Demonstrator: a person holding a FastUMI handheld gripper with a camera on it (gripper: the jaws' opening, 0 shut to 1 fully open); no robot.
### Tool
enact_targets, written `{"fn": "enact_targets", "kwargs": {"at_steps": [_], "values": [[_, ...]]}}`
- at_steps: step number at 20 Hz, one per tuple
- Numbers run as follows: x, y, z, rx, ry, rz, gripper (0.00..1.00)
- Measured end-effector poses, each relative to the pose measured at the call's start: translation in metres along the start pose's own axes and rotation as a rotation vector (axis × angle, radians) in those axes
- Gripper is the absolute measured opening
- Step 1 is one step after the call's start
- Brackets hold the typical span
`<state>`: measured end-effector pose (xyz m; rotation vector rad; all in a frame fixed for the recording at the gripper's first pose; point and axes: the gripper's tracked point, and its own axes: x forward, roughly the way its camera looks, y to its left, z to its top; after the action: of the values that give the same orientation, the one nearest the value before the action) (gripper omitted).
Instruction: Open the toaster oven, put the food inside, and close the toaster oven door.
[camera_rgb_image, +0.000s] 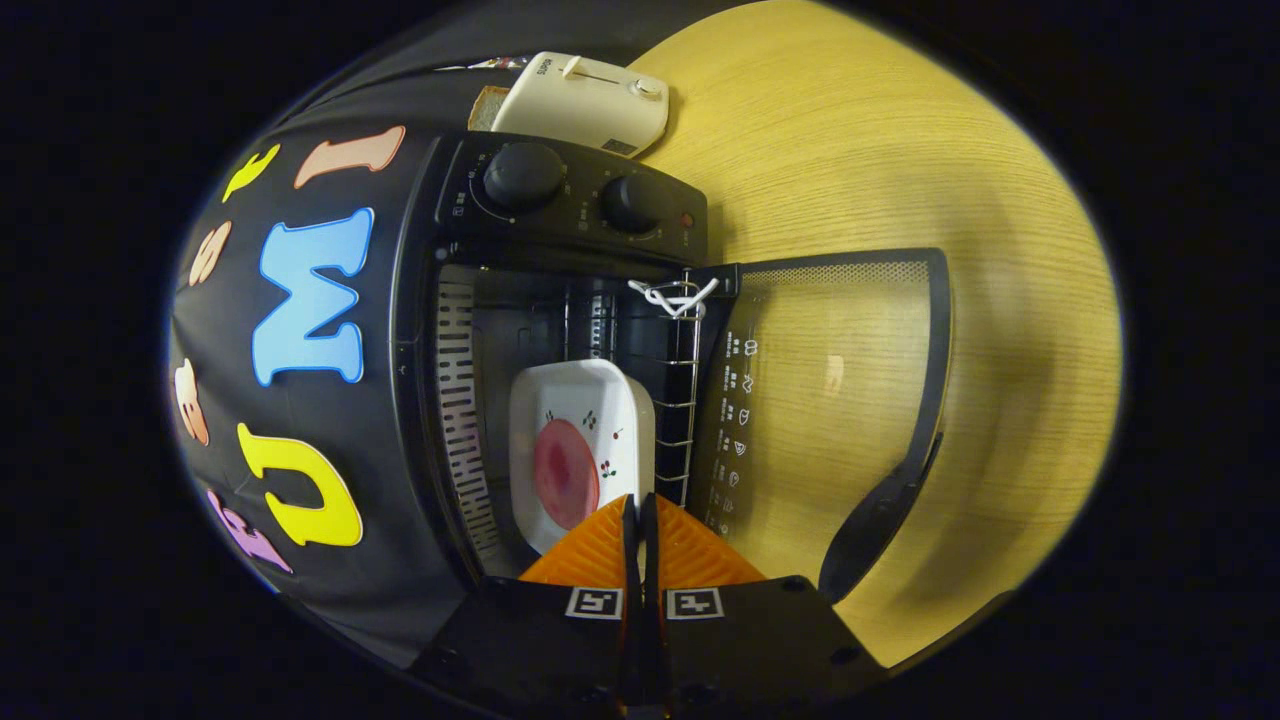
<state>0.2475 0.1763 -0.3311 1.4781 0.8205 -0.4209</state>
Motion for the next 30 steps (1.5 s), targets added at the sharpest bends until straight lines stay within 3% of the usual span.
{"fn": "enact_targets", "kwargs": {"at_steps": [11, 15, 21, 26, 30], "values": [[0.03, 0.019, 0.003, 0.043, -0.055, 0.02, 0.02], [0.024, 0.023, -0.007, 0.02, -0.041, 0.062, 0.11], [-0.004, 0.03, -0.018, -0.128, 0.004, 0.093, 0.6], [-0.042, 0.02, -0.033, -0.513, 0.043, 0.111, 0.97], [-0.067, 0.004, -0.033, -0.72, 0.043, 0.122, 0.97]]}}
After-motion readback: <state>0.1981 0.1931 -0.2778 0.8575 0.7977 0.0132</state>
